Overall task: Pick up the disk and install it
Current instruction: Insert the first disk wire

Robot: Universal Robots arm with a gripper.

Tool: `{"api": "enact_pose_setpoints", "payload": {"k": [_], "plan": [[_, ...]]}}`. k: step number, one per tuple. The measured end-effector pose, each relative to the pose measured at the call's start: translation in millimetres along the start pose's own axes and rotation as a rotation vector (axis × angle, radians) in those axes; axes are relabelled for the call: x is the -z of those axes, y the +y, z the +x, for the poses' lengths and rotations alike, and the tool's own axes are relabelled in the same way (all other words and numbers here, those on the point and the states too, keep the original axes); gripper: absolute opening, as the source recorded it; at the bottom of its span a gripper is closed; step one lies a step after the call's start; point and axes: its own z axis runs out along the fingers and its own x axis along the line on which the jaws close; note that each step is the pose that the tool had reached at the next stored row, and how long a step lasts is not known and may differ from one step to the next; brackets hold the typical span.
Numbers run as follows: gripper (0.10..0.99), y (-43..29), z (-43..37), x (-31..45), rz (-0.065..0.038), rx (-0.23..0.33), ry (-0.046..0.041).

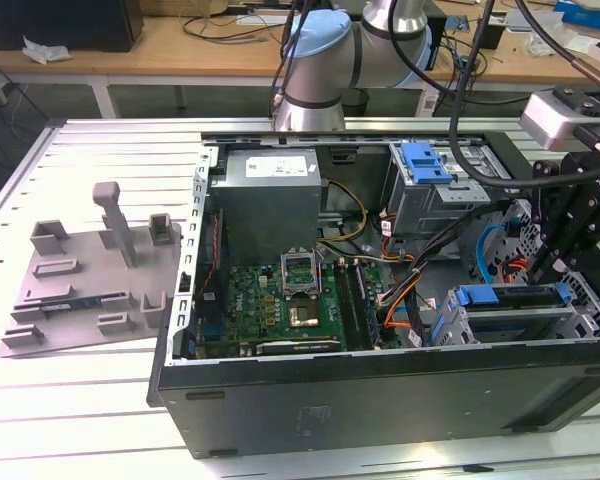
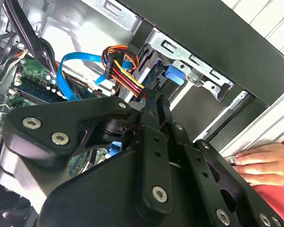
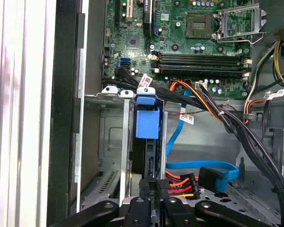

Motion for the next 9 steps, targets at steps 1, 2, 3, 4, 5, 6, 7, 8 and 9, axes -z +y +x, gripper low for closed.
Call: {"api": "enact_pose_setpoints", "payload": {"k": [1, 2, 3, 4, 5, 6, 7, 8, 9], "plan": [[0.169, 0.0, -0.3, -0.2, 0.001, 0.000, -0.0002], [0.169, -0.1, -1.2, -0.2, 0.002, 0.000, 0.0003], [0.169, -0.1, -1.6, -0.2, 0.002, 0.000, 0.0003], [0.169, -0.1, -2.1, -0.2, 0.003, 0.000, 0.0003], [0.169, -0.1, -2.3, -0.3, 0.003, 0.000, 0.0002], [0.169, -0.1, -2.3, -0.3, 0.004, 0.000, 0.0004], [0.169, -0.1, -2.3, -0.3, 0.004, 0.000, 0.0004], [0.169, -0.1, -2.4, -0.4, 0.005, -0.001, 0.0004], [0.169, -0.1, -2.4, -0.4, 0.006, -0.002, 0.0005]]}}
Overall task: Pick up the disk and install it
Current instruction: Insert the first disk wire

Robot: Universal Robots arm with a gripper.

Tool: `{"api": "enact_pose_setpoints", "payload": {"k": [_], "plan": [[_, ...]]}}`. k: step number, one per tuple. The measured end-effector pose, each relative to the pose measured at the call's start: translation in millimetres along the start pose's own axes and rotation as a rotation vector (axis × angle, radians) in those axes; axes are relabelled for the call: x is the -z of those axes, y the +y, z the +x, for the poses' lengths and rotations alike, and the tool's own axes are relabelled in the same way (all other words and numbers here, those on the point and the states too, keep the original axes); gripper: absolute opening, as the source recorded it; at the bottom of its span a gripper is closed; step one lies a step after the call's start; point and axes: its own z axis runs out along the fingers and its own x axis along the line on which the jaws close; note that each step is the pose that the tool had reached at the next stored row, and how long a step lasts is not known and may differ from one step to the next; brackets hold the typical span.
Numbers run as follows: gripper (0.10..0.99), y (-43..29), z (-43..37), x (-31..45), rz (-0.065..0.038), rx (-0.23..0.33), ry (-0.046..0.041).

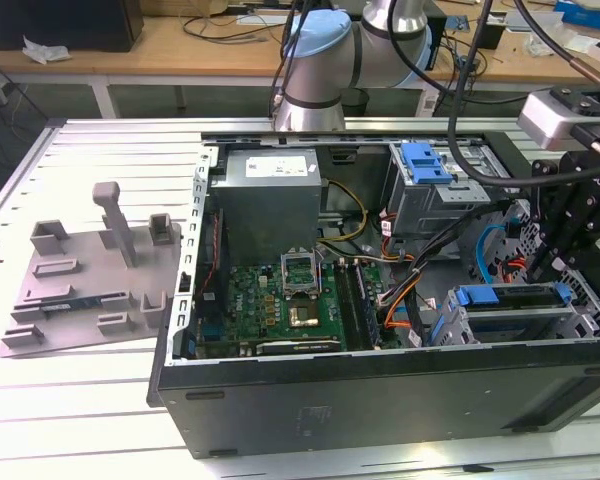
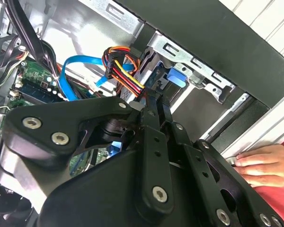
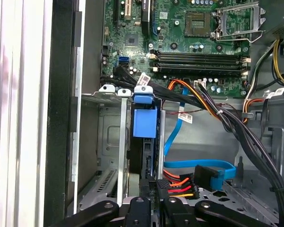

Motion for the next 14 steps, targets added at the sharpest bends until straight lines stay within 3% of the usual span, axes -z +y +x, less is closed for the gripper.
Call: {"api": "enact_pose_setpoints", "payload": {"k": [14], "plan": [[0.169, 0.9, 0.0, -0.6, 0.001, -0.034, -0.0004]]}}
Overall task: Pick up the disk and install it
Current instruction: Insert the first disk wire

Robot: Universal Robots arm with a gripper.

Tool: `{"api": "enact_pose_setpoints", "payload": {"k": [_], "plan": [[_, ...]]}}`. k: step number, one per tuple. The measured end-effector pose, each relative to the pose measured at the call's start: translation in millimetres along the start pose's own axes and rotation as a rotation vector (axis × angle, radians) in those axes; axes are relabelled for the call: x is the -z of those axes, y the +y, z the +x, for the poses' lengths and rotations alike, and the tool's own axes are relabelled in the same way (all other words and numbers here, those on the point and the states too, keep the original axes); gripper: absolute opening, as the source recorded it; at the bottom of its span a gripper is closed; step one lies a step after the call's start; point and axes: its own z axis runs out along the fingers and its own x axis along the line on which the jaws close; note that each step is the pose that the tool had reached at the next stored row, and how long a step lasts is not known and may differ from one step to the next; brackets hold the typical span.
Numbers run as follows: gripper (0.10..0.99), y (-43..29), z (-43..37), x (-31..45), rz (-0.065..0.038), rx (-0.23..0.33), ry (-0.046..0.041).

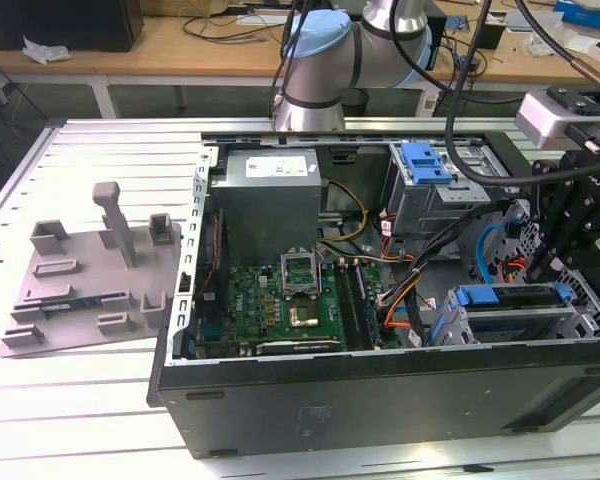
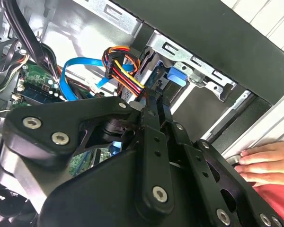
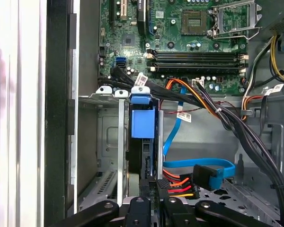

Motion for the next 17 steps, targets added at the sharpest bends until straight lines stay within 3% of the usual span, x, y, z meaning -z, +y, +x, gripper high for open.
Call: {"api": "enact_pose_setpoints", "payload": {"k": [5, 17], "plan": [[0.169, 0.0, 0.5, -0.1, -0.002, -0.028, -0.0003], [0.169, 0.1, 2.3, -0.2, -0.002, -0.030, -0.0003]]}}
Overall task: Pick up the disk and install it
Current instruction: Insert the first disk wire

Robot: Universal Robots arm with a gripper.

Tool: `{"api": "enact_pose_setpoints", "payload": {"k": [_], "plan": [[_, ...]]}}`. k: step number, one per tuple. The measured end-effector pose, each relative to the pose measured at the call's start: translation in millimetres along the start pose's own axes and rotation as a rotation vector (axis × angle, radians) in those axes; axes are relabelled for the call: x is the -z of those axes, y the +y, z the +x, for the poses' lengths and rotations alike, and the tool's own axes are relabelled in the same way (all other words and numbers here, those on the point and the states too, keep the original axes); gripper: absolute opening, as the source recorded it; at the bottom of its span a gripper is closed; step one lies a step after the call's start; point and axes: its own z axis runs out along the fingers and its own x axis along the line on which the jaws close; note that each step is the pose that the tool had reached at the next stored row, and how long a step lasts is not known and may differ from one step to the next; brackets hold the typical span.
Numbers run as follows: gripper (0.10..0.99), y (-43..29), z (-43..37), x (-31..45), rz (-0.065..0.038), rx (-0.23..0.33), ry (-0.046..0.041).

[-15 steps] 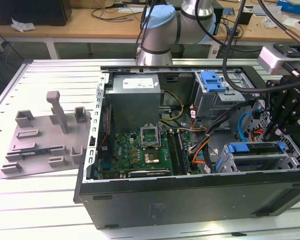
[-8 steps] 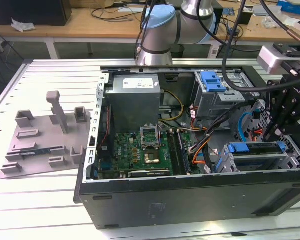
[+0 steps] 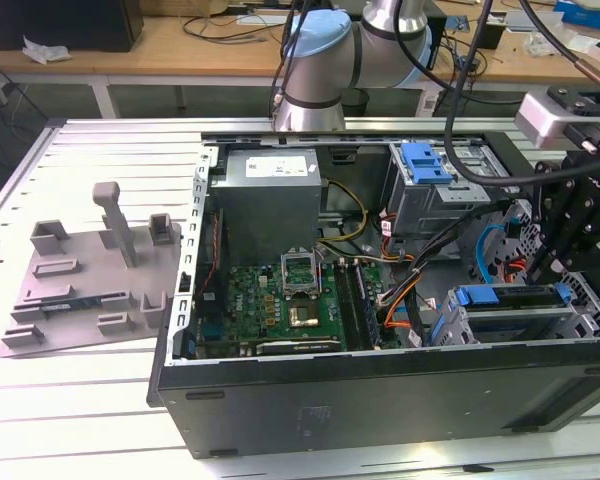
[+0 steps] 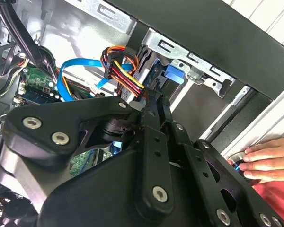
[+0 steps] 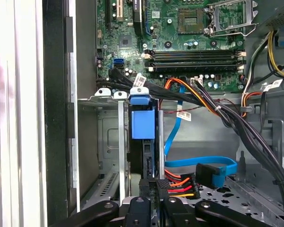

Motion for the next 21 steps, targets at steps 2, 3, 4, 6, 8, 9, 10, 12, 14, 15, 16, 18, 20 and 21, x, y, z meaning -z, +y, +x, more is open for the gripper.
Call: {"api": "enact_pose_setpoints", "payload": {"k": [2, 3, 4, 6, 8, 9, 10, 12, 14, 15, 16, 18, 20, 21], "plan": [[0.169, 0.1, 0.2, -0.1, 0.000, 0.000, -0.0001], [0.169, 0.2, 0.2, -0.1, 0.000, 0.000, -0.0001], [0.169, 0.3, 0.3, -0.1, 0.000, 0.000, 0.0000], [0.169, 0.3, 0.3, -0.1, 0.000, 0.000, 0.0001], [0.169, 0.3, 0.2, -0.5, 0.000, 0.000, -0.0001], [0.169, 0.3, 0.2, -0.6, 0.000, 0.000, 0.0000], [0.169, 0.3, 0.2, -0.8, 0.000, 0.000, 0.0000], [0.169, 0.3, 0.1, -1.2, 0.000, 0.001, 0.0000], [0.169, 0.3, -0.3, -1.9, 0.000, 0.004, -0.0003], [0.169, 0.3, -0.4, -1.9, 0.000, 0.005, -0.0003], [0.169, 0.3, -0.6, -1.9, 0.000, 0.006, -0.0001], [0.169, 0.3, -0.7, -1.9, 0.001, 0.009, 0.0002], [0.169, 0.3, -0.8, -2.1, 0.001, 0.014, 0.0001], [0.169, 0.3, -0.8, -2.1, 0.001, 0.015, 0.0002]]}}
